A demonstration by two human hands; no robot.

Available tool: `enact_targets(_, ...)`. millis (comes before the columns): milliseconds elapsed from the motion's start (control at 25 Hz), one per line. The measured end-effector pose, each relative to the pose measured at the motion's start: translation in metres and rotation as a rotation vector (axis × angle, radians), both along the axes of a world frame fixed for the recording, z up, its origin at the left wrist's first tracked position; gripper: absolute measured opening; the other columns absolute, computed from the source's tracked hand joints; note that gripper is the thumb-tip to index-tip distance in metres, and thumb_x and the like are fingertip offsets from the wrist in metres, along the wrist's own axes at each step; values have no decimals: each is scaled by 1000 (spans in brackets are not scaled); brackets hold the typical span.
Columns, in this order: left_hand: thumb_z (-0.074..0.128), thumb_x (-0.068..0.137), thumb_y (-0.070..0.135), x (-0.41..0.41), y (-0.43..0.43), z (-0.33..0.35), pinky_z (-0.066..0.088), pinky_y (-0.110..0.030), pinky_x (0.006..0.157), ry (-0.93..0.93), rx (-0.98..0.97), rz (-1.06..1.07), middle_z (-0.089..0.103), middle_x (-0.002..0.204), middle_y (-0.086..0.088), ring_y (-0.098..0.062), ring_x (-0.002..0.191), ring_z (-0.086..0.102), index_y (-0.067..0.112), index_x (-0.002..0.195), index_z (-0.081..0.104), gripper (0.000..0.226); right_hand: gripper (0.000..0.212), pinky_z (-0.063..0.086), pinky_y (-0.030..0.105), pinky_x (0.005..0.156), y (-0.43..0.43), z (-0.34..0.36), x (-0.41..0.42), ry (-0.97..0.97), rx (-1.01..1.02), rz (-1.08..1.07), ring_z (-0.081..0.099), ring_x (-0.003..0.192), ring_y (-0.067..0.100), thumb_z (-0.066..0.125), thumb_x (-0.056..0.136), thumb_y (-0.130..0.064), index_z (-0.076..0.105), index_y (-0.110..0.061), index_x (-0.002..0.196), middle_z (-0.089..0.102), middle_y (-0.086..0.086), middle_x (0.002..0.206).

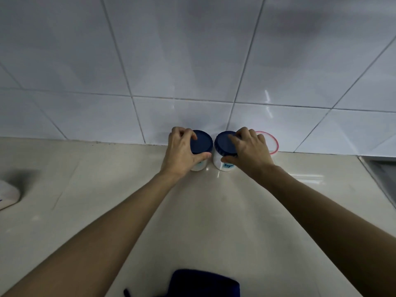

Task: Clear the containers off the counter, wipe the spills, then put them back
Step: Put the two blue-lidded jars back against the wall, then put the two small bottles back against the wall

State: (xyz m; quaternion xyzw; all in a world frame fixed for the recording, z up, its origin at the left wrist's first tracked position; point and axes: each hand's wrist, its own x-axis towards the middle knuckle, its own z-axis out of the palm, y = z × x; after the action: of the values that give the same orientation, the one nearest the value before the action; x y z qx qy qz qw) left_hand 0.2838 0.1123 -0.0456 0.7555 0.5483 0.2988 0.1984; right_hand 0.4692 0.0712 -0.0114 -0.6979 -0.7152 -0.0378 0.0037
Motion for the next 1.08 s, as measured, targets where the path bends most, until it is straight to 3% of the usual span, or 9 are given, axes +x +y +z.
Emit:
enact_targets(160,82,66,43,12,7,-5,45,-28,99,-7,17,25,39,125,-6,-20,120,41,16,109,53,59,70,38,41,96,5,-2,4,95,30,-12,45,116,30,67,79,-48,47,-11,134,48,13,126)
enact_targets(320,79,69,45,15,7,-1,47,-32,99,28,-7,16,36,128,-7,-22,121,40,15,114,50,61,71,37,42,98,6,0,1,60,7,-22,45,117,30,67,79,-49,45,-12,135,48,12,128)
enact_targets(480,62,85,49,-13,-15,5,45,-32,98,-67,-8,10,38,134,-10,-23,124,40,11,123,50,55,71,41,43,95,-12,6,-10,121,57,-96,49,113,31,72,76,-44,44,-10,130,50,14,127)
enact_targets(600,52,94,33,-70,-57,-4,46,-34,95,-9,-43,-19,45,128,-10,-24,118,47,8,115,56,32,45,45,45,88,-55,-7,-34,210,188,-52,55,105,33,68,83,-32,52,-9,118,57,15,116)
enact_targets(800,52,92,22,-206,-113,-16,50,-43,75,225,-77,-35,61,99,-10,-29,92,58,8,95,62,18,19,46,35,72,-95,-32,-146,325,-30,247,64,81,27,62,85,-26,63,-15,100,68,3,88)
enact_targets(920,46,89,26,-285,-117,1,49,-41,68,389,71,4,64,83,-7,-30,79,60,11,85,62,22,15,47,33,71,-78,-30,-228,316,-113,396,64,78,26,61,86,-26,63,-15,97,68,2,85)
enact_targets(1080,54,84,24,-390,-104,42,45,-41,72,429,274,233,61,92,-7,-28,88,54,14,92,61,15,29,49,36,83,-33,-8,-349,402,-84,509,60,95,24,62,86,-27,60,-14,112,65,6,105)
